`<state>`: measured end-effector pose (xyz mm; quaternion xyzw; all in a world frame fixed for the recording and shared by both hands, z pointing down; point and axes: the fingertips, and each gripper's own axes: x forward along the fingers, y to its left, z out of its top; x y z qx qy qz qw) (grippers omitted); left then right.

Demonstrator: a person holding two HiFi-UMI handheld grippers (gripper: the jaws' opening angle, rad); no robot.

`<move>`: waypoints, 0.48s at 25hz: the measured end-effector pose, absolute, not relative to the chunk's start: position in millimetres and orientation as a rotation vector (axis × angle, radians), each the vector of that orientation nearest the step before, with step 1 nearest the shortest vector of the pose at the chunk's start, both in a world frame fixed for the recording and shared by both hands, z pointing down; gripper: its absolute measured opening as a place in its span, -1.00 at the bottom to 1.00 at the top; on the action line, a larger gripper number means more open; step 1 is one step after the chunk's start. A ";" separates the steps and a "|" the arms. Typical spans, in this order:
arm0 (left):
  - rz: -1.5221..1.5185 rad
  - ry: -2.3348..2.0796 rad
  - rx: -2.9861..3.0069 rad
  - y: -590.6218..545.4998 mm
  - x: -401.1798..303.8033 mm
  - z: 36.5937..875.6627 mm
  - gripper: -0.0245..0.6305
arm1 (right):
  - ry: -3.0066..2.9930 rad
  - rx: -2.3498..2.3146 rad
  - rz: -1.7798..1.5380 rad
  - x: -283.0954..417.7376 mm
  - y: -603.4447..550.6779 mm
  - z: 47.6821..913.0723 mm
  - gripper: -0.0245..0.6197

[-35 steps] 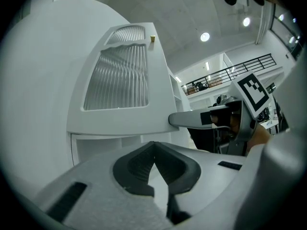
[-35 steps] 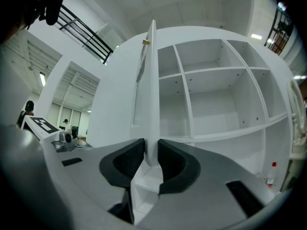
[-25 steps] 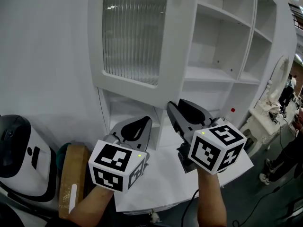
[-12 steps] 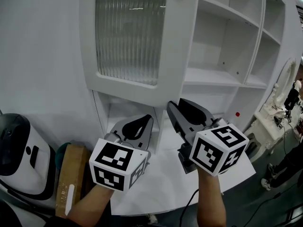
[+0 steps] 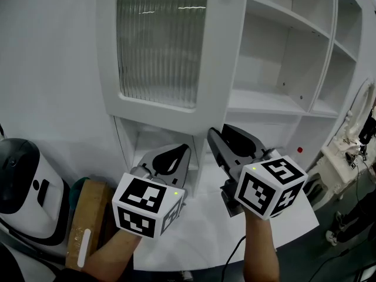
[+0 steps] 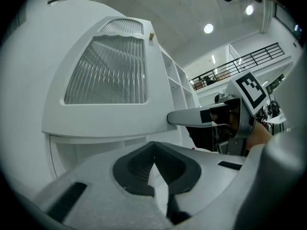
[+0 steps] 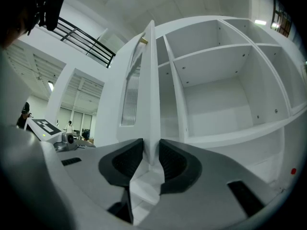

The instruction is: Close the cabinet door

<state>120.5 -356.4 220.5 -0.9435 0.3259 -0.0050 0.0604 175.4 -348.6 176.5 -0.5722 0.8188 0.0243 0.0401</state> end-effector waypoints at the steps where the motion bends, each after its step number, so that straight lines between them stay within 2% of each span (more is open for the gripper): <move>1: -0.015 0.992 -2.852 -357.6 121.9 220.2 -0.89 | 2.513 -1.748 0.075 176.5 -350.4 176.6 -0.59; 12: -0.019 1.067 -2.832 -374.6 138.8 221.9 -0.89 | 2.558 -1.717 0.115 190.4 -369.7 175.8 -0.58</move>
